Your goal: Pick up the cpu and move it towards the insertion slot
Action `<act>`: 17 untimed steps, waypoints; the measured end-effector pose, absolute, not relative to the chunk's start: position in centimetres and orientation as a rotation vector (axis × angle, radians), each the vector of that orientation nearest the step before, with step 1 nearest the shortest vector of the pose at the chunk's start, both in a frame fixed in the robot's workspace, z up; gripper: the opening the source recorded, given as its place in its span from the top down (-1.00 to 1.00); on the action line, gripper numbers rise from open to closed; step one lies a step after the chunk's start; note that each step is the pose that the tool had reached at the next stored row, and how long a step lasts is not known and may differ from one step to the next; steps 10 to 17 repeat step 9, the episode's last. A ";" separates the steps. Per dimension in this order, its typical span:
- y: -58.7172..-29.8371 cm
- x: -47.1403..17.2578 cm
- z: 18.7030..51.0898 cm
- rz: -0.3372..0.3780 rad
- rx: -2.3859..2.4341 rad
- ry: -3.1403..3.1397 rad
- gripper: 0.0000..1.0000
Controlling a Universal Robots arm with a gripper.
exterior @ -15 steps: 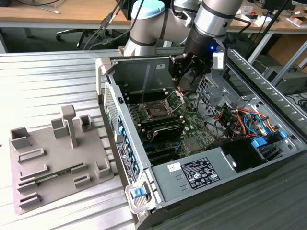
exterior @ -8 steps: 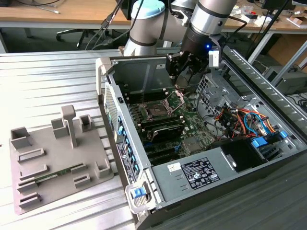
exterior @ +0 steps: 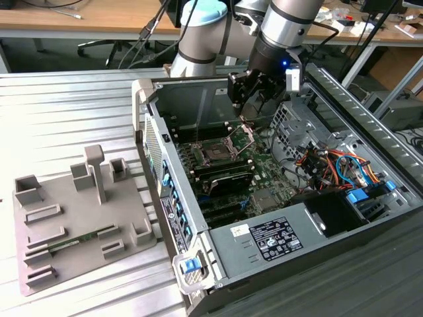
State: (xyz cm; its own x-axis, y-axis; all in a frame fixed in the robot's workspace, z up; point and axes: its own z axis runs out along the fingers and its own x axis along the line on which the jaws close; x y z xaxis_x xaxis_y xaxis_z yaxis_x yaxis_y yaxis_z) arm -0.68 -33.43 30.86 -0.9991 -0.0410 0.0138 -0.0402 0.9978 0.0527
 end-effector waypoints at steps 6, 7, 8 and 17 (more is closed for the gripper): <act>-33.4 -0.7 30.8 -0.082 0.064 -3.125 -0.10; -33.4 -0.7 30.8 -0.082 0.064 -3.125 -0.10; -33.4 -0.7 30.8 -0.082 0.064 -3.125 -0.10; -33.4 -0.7 30.8 -0.082 0.064 -3.125 -0.10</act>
